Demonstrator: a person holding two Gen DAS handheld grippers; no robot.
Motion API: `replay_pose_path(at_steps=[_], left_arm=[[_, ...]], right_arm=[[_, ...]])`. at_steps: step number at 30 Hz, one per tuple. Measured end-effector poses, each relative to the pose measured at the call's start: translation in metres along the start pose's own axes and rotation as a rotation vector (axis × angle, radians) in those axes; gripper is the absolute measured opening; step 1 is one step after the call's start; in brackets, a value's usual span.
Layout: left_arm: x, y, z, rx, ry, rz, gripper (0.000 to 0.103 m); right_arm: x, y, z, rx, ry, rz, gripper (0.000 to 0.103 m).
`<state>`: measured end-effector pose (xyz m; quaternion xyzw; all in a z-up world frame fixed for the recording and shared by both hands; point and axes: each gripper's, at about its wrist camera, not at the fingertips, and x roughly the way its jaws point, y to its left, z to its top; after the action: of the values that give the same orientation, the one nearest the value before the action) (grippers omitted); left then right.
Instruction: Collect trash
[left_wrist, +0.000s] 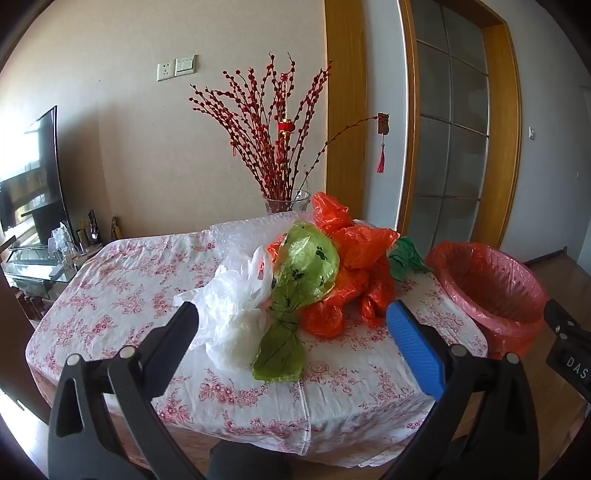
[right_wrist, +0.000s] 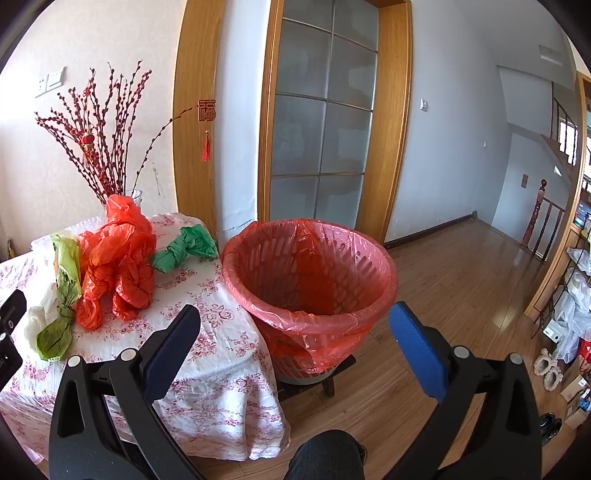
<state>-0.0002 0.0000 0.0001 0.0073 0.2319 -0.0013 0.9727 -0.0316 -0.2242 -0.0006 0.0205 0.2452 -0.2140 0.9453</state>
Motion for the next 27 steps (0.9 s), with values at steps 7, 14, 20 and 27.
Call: replay_pose_path(at_steps=[7, 14, 20, 27], left_arm=[[0.0004, 0.0002, 0.0007, -0.003, 0.003, -0.002, 0.099], [0.0010, 0.0008, 0.0000, -0.002, 0.003, -0.002, 0.099], [0.0002, 0.0004, 0.0001, -0.001, 0.001, -0.002, 0.099], [-0.0011, 0.0002, 0.0002, -0.001, -0.001, -0.002, 0.099]], right_arm=[[-0.0003, -0.0001, 0.0000, 0.000, 0.001, 0.001, 0.101], [-0.0005, -0.0003, 0.0001, 0.001, 0.001, 0.001, 0.101], [-0.0007, -0.0005, 0.0002, 0.002, 0.000, 0.001, 0.101], [-0.0011, -0.0009, 0.0003, 0.002, 0.000, 0.001, 0.101]])
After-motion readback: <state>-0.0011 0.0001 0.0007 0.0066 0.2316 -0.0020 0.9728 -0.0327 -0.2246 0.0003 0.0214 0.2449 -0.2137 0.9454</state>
